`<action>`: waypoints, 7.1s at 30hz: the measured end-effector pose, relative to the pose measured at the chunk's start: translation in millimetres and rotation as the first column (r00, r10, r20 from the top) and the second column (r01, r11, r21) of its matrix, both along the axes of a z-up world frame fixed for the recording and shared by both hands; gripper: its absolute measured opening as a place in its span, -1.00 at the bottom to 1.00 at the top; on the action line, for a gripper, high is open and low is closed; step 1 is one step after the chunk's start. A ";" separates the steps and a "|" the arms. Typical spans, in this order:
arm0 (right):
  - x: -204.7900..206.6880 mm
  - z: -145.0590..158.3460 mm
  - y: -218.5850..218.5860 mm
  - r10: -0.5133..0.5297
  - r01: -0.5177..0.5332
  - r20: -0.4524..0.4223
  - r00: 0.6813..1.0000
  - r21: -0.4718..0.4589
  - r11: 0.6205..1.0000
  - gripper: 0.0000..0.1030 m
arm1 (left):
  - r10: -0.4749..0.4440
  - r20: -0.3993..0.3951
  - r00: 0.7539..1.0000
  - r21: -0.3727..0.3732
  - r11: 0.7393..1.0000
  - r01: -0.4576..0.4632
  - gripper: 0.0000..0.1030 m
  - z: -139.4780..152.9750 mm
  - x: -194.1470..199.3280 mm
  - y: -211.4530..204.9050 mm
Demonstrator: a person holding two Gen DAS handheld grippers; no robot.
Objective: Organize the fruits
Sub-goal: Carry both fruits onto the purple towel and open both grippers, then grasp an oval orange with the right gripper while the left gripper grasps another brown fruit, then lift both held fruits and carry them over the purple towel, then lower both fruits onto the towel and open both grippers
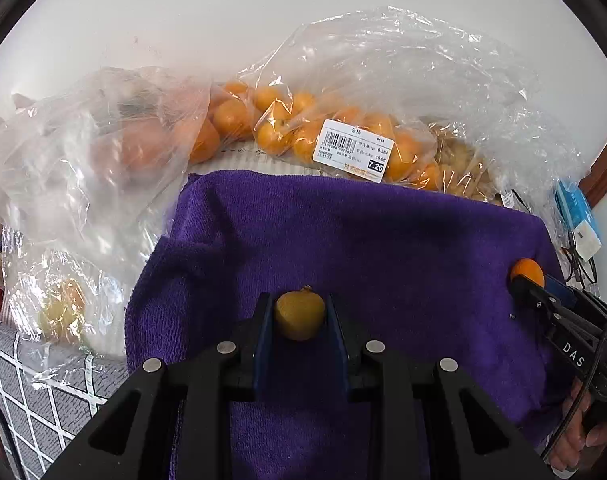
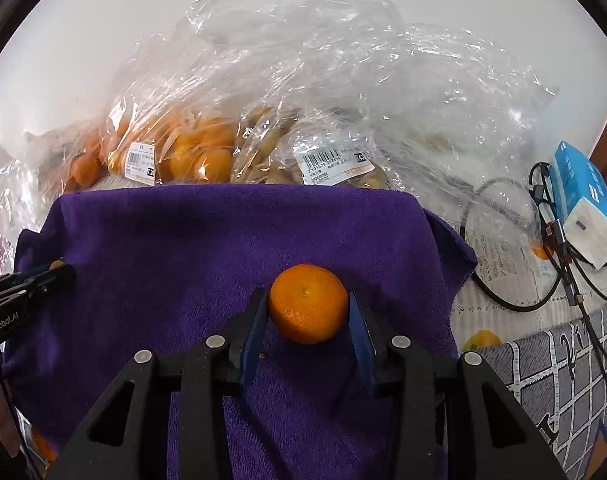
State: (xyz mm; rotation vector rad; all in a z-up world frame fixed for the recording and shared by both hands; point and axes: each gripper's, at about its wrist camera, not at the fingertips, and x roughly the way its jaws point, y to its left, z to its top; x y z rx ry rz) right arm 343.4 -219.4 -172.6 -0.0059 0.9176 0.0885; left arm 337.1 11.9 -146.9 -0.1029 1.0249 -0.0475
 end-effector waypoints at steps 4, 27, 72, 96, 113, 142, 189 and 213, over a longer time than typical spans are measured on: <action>-2.0 1.4 1.6 0.015 -0.015 0.000 1.000 0.003 1.000 -0.05 | -0.020 -0.016 1.000 0.001 1.000 0.020 -0.50 -3.0 2.2 -4.0; -99.3 72.8 24.1 0.008 0.013 0.184 0.983 -0.115 0.993 0.45 | -0.063 0.186 0.980 0.033 0.998 0.058 0.11 76.1 -39.5 -26.0; -224.2 -17.1 -3.4 0.115 -0.116 0.080 0.990 0.007 0.993 -0.30 | -0.035 0.108 0.994 -0.033 0.999 0.038 -0.35 -14.5 -222.1 18.9; -224.4 -25.5 -6.6 0.080 -0.081 0.099 0.992 0.006 0.997 -0.30 | -0.038 0.172 0.984 -0.098 0.994 0.056 -0.38 -22.1 -221.8 40.0; -230.6 -17.0 -19.6 0.038 -0.049 0.159 0.987 0.070 0.996 -0.32 | 0.080 0.321 0.944 -0.104 0.993 -0.049 -0.47 -5.0 -244.8 52.8; -237.9 10.0 -42.8 -0.030 -0.005 0.225 0.974 0.153 0.988 -0.32 | 0.071 0.359 0.931 -0.090 0.995 -0.042 -0.47 1.5 -251.0 52.7; -81.8 13.1 -15.2 -0.014 -0.003 0.203 0.979 0.083 0.997 -0.32 | 0.028 0.337 0.941 0.003 1.000 -0.030 -0.47 15.1 -90.0 11.7; -77.7 -10.8 3.0 0.038 -0.037 0.130 0.991 -0.008 0.999 -0.32 | 0.045 0.243 0.969 0.045 0.997 -0.058 -0.47 -2.0 -75.2 17.7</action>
